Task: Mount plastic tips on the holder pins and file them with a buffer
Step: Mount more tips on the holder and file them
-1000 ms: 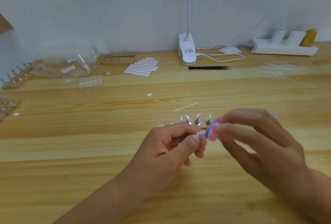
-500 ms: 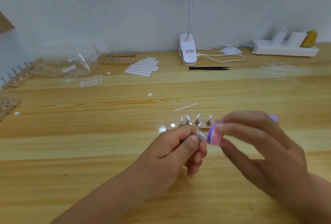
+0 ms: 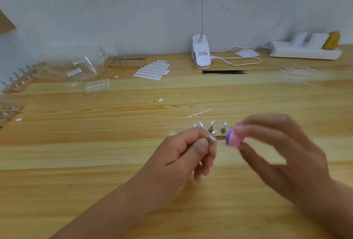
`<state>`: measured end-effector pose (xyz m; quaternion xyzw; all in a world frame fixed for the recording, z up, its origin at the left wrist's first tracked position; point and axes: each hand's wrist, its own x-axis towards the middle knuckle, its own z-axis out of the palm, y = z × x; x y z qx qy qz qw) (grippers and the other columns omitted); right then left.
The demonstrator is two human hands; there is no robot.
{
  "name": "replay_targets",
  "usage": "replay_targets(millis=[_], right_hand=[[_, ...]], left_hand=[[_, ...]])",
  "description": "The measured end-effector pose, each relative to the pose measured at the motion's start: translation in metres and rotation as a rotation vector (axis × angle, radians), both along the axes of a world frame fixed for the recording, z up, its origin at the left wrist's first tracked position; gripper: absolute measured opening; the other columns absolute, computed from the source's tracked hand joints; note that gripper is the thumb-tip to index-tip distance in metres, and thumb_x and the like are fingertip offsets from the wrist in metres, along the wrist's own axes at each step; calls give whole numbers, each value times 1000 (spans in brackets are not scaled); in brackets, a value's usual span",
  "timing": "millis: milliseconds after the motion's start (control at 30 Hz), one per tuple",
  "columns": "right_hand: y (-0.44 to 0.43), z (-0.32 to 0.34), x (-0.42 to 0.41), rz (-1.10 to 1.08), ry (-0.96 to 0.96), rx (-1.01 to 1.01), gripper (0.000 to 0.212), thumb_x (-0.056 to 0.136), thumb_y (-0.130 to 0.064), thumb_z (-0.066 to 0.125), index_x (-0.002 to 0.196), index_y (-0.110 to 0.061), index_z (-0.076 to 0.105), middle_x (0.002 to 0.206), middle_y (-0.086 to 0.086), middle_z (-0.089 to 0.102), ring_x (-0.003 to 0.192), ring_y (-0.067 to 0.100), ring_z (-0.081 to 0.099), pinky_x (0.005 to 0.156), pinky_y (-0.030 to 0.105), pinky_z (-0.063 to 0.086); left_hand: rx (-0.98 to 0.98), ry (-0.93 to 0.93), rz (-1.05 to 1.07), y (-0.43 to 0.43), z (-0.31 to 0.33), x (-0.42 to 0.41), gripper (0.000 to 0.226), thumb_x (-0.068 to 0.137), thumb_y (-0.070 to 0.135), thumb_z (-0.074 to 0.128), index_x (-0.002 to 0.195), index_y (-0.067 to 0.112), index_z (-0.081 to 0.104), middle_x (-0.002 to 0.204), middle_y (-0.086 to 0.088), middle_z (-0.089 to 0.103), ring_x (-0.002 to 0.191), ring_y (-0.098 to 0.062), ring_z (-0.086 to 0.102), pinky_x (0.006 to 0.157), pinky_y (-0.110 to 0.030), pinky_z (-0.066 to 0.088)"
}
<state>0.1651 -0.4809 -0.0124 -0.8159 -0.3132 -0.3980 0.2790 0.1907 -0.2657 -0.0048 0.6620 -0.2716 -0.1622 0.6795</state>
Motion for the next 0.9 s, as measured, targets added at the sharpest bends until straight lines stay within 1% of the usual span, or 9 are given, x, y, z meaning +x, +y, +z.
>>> replay_targets(millis=[67,133,233,333,433,533,633,767,900], right_hand=[[-11,7,4,-155,70,78,32,92,-13,65,119,-27,58,114,-18,60,112,-2,57,92,8,40],[-20,14,8,-281,194,216,30,89,-20,62,111,-38,53,113,-26,61,106,-1,60,75,10,46],[-35,23,23,-308,427,365,18,85,-31,52,100,-40,50,96,-18,66,94,4,63,60,33,54],[-44,30,55,-303,650,245,9,89,-35,47,93,-39,53,79,-4,63,71,17,57,54,32,49],[-49,29,94,-393,810,-164,13,95,-18,55,95,-31,54,90,-2,64,83,20,58,70,36,45],[-41,31,130,-436,865,-584,13,95,-25,61,107,-21,64,106,-1,60,107,23,54,89,35,42],[-16,43,158,-338,737,-475,27,92,-30,66,117,-21,68,115,-1,63,112,21,54,93,33,41],[30,44,199,-147,714,-457,29,99,-22,60,128,-21,65,113,-7,61,101,13,57,82,21,39],[55,32,229,-133,761,-591,29,101,-17,57,127,-17,68,121,3,63,107,21,60,93,32,47]], left_hand=[[-15,-54,174,7,3,9,24,95,16,45,80,18,64,69,4,59,62,-12,53,54,-25,45],[-68,-29,372,19,5,24,24,91,17,47,76,20,65,68,1,59,61,-13,53,52,-24,45],[-55,-8,568,39,5,46,24,94,12,51,76,19,65,70,1,61,64,-13,54,53,-24,44],[53,-52,667,49,-1,55,27,96,9,58,79,24,72,80,6,70,74,-8,62,62,-22,48],[176,-148,635,44,-4,54,20,87,12,71,80,30,78,91,11,73,80,2,63,67,-11,42],[264,-217,531,32,-7,49,14,83,22,74,83,36,77,84,17,72,70,6,58,61,-7,36],[278,-220,417,24,-12,48,12,84,22,68,86,30,75,86,12,72,79,-2,66,67,-10,44],[354,-223,362,24,-16,51,14,87,20,69,87,32,74,90,16,69,91,-11,65,83,-31,48],[434,-219,349,25,-16,51,14,81,37,63,88,37,75,95,22,63,104,-6,58,100,-47,39]])
